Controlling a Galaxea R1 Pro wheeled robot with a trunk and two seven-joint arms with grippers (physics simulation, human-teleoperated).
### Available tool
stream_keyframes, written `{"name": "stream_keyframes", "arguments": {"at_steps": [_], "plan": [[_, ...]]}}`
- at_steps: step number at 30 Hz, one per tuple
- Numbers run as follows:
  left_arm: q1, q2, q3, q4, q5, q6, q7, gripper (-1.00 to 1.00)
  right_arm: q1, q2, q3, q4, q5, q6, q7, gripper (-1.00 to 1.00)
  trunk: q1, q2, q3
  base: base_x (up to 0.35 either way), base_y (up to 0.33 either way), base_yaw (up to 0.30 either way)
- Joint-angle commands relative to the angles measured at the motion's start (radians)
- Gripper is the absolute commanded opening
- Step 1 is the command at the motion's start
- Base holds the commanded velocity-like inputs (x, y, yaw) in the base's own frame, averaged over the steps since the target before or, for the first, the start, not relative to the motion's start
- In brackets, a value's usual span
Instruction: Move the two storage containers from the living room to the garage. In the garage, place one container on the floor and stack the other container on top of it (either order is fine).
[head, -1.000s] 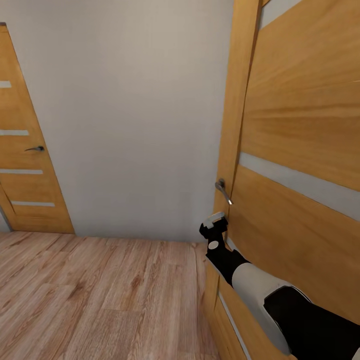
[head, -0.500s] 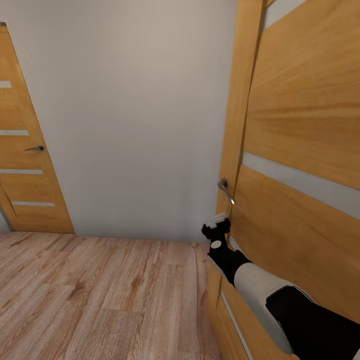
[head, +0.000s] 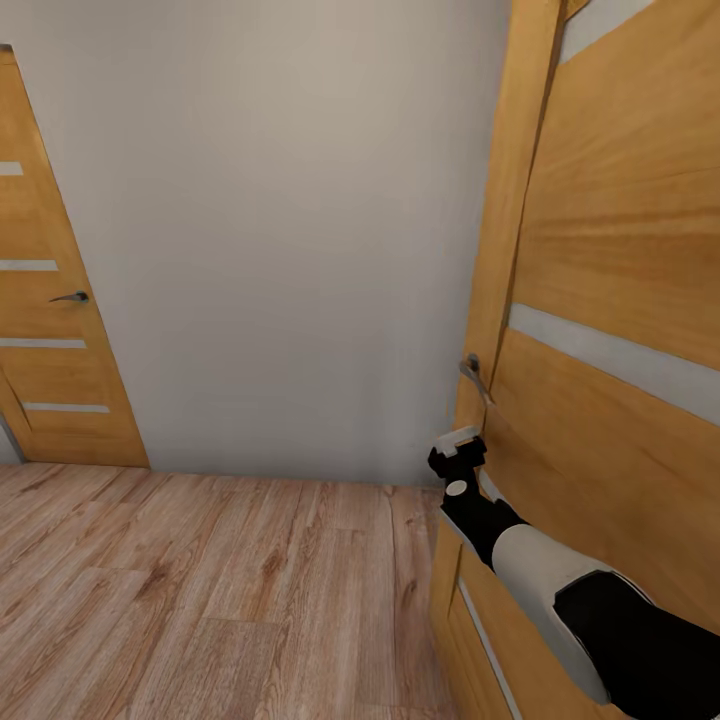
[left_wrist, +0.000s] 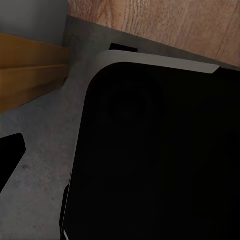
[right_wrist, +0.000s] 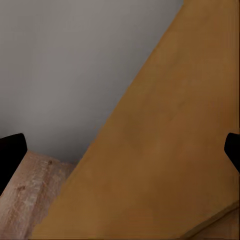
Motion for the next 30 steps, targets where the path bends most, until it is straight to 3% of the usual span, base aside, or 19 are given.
{"name": "stream_keyframes", "arguments": {"at_steps": [1, 10, 16, 23, 28, 30], "plan": [[0.000, 0.000, 0.000, -0.001, 0.005, -0.001, 0.000, 1.00, -0.001, -0.009, -0.016, 0.002, 0.010, -0.001, -0.008, 1.00, 0.000, -0.001, -0.001, 0.000, 0.000, 0.000], [0.001, 0.000, 0.000, -0.001, 0.005, -0.001, 0.000, 1.00, -0.001, -0.070, -0.017, 0.002, 0.009, -0.001, -0.008, 1.00, 0.000, -0.001, -0.001, 0.000, 0.000, 0.000], [0.000, 0.000, 0.000, -0.001, 0.005, -0.001, 0.000, 1.00, -0.001, -0.091, -0.019, 0.002, 0.009, -0.001, -0.008, 1.00, 0.000, -0.001, -0.001, 0.000, 0.000, 0.000], [0.000, 0.000, 0.000, -0.001, 0.005, -0.001, 0.000, 1.00, -0.001, -0.122, -0.086, 0.002, 0.009, 0.000, -0.007, 1.00, 0.000, -0.001, -0.001, 0.000, 0.000, 0.000], [0.001, 0.000, 0.000, -0.001, 0.005, -0.001, 0.000, 1.00, -0.001, -0.139, -0.100, 0.002, 0.009, 0.000, -0.006, 1.00, 0.000, -0.001, -0.001, 0.000, 0.000, 0.000], [0.001, 0.000, 0.000, -0.001, 0.005, -0.001, 0.000, 1.00, -0.001, -0.159, -0.103, 0.002, 0.009, 0.000, -0.006, 1.00, 0.000, -0.001, -0.001, 0.000, 0.000, 0.000]]}}
